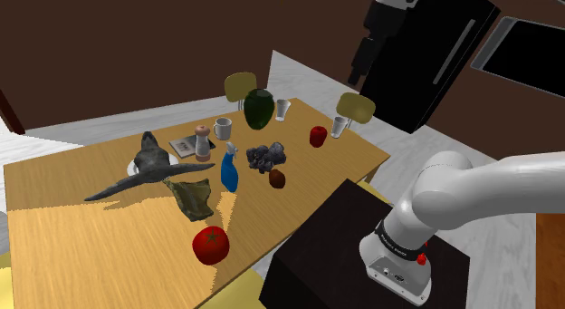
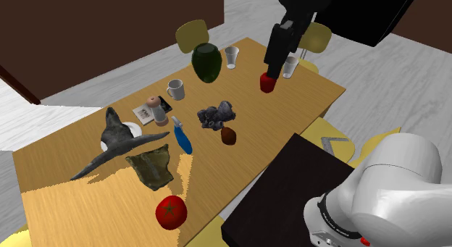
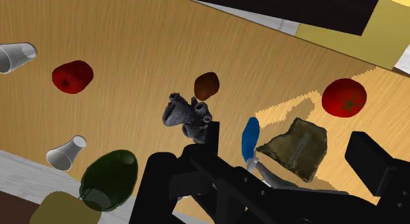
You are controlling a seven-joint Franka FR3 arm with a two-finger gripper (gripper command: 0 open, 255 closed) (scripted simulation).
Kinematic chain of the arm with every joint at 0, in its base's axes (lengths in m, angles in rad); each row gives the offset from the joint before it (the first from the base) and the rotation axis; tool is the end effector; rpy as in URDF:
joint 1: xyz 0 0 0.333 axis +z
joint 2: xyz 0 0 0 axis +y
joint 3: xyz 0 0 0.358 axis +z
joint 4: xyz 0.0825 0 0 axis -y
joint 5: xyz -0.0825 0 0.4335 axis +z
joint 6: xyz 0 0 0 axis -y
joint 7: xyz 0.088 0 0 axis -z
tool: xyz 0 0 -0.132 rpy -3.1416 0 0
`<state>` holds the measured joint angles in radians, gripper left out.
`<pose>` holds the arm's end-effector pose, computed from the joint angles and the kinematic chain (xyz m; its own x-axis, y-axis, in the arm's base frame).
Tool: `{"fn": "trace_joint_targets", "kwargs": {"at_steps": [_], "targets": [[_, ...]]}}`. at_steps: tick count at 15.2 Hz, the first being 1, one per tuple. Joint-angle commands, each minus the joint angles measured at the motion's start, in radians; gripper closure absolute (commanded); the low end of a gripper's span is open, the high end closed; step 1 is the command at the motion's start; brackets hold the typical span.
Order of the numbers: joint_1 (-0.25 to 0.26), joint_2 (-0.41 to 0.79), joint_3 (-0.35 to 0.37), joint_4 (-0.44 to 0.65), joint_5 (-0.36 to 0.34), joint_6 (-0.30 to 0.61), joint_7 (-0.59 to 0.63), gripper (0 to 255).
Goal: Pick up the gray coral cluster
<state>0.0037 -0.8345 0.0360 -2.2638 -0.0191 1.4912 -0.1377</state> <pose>0.3035 0.0143 0.6509 0.9848 0.1648 0.0547 0.1619 -0.9854 0.0536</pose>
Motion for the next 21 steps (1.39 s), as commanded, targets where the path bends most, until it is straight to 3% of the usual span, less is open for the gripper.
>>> {"fn": "trace_joint_targets", "kwargs": {"at_steps": [1, 11, 21], "targets": [[0.0, 0.0, 0.0, 0.0, 0.0, 0.0, 0.0, 0], [-0.011, 0.159, -0.135, -0.165, -0.042, 0.305, -0.153, 0], [-0.004, 0.462, -0.265, -0.19, -0.026, 0.606, -0.325, 0]]}}
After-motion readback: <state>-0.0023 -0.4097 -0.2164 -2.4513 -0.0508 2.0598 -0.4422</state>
